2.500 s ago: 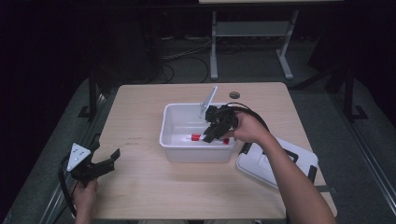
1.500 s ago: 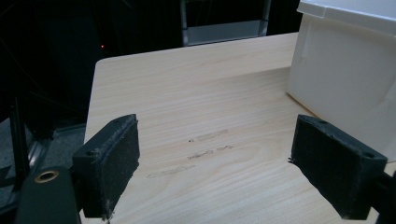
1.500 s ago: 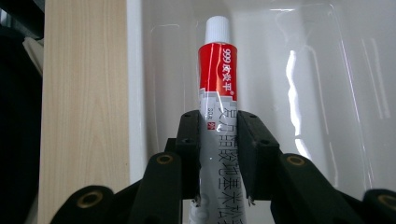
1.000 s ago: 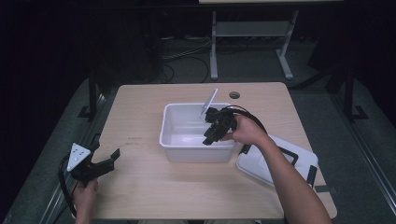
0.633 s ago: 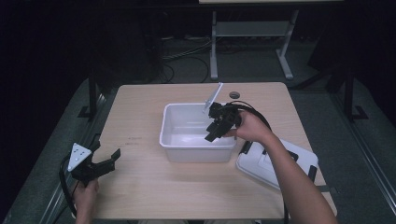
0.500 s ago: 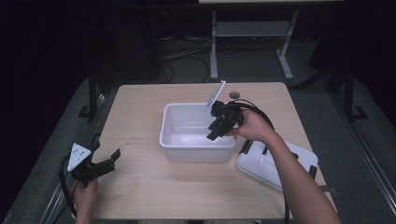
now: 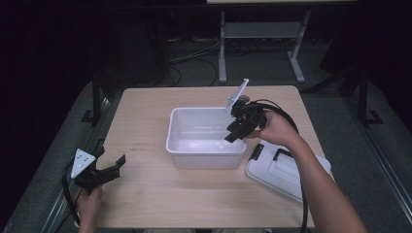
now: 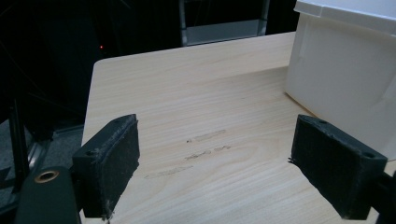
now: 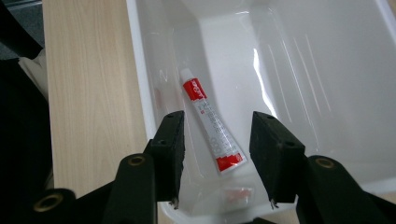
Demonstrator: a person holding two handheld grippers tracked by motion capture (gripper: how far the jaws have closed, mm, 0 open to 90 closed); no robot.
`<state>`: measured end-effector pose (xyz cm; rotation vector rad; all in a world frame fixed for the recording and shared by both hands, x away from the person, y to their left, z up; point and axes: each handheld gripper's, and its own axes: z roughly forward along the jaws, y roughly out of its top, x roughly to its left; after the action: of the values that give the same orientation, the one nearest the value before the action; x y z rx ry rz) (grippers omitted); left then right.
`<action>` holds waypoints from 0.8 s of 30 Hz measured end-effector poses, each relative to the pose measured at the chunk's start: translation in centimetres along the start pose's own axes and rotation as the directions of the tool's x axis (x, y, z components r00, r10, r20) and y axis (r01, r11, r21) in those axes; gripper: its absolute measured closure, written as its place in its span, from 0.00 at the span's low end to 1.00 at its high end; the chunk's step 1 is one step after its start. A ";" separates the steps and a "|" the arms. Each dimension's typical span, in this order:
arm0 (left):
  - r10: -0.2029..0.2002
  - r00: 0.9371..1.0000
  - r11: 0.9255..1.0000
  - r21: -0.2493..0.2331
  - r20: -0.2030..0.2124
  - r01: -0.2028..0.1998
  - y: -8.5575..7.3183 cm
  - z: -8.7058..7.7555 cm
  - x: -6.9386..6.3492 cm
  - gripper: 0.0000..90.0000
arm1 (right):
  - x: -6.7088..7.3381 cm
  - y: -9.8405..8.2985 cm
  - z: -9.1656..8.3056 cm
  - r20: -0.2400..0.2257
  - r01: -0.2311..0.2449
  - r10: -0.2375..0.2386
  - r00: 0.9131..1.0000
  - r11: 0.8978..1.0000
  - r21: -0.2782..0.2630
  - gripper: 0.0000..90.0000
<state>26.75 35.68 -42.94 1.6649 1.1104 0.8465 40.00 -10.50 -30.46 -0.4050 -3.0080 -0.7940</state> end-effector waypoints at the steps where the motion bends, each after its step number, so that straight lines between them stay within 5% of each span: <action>1: 0.000 1.000 1.000 0.000 -0.001 0.000 0.0 0.0 0.0 0.16 | 0.0 -0.1 -0.2 0.005 -0.004 0.004 1.000 1.000 0.000 0.60; 24: 0.007 1.000 1.000 0.002 -0.001 -0.007 0.0 0.1 -0.2 0.16 | 0.2 -4.8 -3.6 0.076 -0.080 0.081 0.994 0.997 -0.024 0.57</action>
<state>26.78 35.47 -42.95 1.6709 1.1068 0.8507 38.38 -16.20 -29.66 -0.5660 -3.0330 -0.8227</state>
